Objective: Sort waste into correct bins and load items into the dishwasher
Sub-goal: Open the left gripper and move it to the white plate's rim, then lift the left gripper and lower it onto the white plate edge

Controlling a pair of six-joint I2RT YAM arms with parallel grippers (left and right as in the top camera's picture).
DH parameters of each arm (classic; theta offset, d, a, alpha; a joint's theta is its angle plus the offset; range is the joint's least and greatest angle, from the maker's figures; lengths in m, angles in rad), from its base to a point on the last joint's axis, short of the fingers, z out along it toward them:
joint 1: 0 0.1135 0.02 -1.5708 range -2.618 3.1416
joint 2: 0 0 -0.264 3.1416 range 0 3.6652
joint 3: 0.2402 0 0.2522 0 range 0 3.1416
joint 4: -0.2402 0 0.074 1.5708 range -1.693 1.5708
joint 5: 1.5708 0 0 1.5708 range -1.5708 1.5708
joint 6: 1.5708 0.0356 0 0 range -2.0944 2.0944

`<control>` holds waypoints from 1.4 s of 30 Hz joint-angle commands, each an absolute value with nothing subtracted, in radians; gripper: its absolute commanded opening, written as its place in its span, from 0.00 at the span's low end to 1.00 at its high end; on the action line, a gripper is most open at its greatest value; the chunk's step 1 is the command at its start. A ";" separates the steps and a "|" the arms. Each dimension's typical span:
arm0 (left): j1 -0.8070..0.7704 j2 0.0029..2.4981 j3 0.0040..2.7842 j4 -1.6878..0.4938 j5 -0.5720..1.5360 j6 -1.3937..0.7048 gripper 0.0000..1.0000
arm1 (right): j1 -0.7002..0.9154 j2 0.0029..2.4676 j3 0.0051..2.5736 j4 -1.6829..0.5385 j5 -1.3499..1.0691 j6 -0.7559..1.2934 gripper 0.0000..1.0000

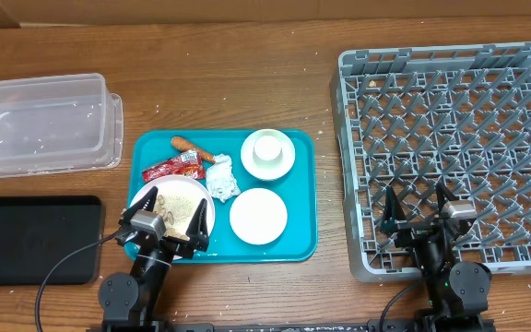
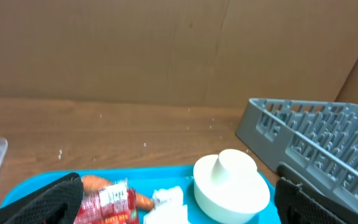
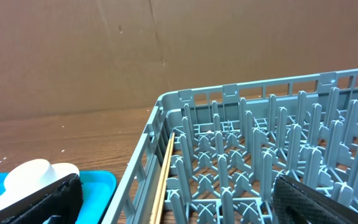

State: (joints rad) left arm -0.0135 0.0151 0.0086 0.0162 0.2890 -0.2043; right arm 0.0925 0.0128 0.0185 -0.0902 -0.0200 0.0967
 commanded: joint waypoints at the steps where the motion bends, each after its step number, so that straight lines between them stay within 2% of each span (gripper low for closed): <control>1: -0.020 0.004 0.005 0.013 0.308 -0.236 1.00 | 0.095 0.003 0.008 -0.084 -0.017 0.093 1.00; 21: -0.020 0.004 0.010 0.062 0.349 -0.315 1.00 | 0.095 0.003 0.008 -0.084 -0.017 0.093 1.00; 32: -0.020 0.025 0.130 0.015 0.419 -0.322 1.00 | 0.095 0.003 0.008 -0.084 -0.017 0.093 1.00; 39: -0.020 0.198 0.300 -0.118 0.420 -0.241 1.00 | 0.095 0.003 0.008 -0.084 -0.017 0.093 1.00; 42: -0.020 0.393 0.430 -0.196 0.420 -0.173 1.00 | 0.095 0.003 0.008 -0.084 -0.017 0.093 1.00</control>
